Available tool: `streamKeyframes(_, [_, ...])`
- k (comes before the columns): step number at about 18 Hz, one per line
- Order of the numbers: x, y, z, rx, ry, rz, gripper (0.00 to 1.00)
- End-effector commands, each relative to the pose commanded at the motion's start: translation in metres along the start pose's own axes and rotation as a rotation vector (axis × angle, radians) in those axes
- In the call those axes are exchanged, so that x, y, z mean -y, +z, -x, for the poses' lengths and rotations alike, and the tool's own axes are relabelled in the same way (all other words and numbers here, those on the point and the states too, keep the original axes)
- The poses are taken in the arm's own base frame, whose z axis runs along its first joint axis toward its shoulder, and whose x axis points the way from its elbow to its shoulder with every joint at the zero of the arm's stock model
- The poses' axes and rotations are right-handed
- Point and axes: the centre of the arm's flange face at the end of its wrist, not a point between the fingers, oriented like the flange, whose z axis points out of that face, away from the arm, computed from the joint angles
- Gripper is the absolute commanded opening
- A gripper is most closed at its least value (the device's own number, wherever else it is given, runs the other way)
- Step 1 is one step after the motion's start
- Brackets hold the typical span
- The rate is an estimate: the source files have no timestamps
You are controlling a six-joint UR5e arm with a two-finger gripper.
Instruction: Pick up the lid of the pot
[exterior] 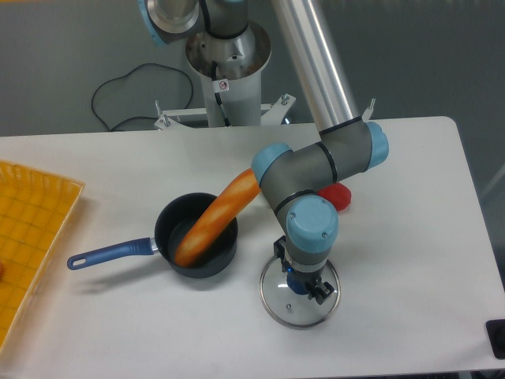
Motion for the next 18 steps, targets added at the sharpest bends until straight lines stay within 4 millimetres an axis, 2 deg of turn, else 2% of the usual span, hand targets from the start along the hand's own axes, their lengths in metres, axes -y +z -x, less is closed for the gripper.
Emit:
streamKeyframes(10, [0.000,-0.008,0.000,0.011,-0.006,-0.001,0.56])
streamKeyframes(18, [-0.005,-0.052,-0.006,0.054,-0.014,-0.007,0.56])
